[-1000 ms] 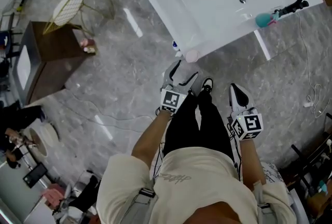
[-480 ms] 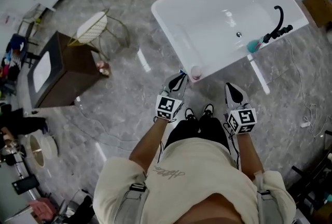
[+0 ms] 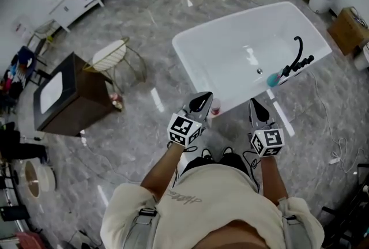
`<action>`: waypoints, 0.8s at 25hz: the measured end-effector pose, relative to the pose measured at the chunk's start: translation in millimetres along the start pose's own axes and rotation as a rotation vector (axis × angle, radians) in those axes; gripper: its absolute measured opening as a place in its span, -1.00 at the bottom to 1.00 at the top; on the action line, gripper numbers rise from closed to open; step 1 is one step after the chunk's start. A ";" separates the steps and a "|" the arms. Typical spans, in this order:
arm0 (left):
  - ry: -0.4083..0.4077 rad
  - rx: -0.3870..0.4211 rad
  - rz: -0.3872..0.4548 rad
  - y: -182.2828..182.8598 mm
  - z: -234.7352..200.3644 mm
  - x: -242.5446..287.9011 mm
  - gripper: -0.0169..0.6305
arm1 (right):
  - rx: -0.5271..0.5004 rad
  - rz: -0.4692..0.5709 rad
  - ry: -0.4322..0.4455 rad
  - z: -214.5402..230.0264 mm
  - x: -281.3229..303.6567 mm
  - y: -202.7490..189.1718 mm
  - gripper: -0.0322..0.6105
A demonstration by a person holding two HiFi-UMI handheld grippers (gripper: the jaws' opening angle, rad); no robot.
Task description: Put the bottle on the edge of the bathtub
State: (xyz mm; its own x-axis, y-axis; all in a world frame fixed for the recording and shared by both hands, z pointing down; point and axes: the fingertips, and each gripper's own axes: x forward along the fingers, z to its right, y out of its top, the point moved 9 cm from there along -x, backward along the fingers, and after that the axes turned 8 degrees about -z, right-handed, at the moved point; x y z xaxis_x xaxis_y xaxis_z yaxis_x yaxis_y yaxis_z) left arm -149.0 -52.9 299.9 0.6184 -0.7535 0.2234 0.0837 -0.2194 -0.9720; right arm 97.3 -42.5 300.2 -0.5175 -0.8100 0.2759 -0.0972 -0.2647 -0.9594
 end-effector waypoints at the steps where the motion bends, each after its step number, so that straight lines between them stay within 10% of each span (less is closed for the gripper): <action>1: -0.003 0.010 -0.004 6.9 0.3 -0.5 -0.90 | -0.004 0.009 -0.007 3.8 -1.9 5.8 -0.89; 20: 0.163 0.065 0.065 96.0 -10.0 5.7 -0.90 | -0.108 0.188 -0.004 63.4 -28.0 88.6 -0.89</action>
State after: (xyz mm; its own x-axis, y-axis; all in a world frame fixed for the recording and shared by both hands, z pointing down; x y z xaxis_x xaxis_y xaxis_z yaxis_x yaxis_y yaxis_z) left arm -145.3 -84.5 208.5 0.4900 -0.8562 0.1637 0.1013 -0.1306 -0.9862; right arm 157.1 -76.5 211.1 -0.5320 -0.8418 0.0911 -0.0894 -0.0512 -0.9947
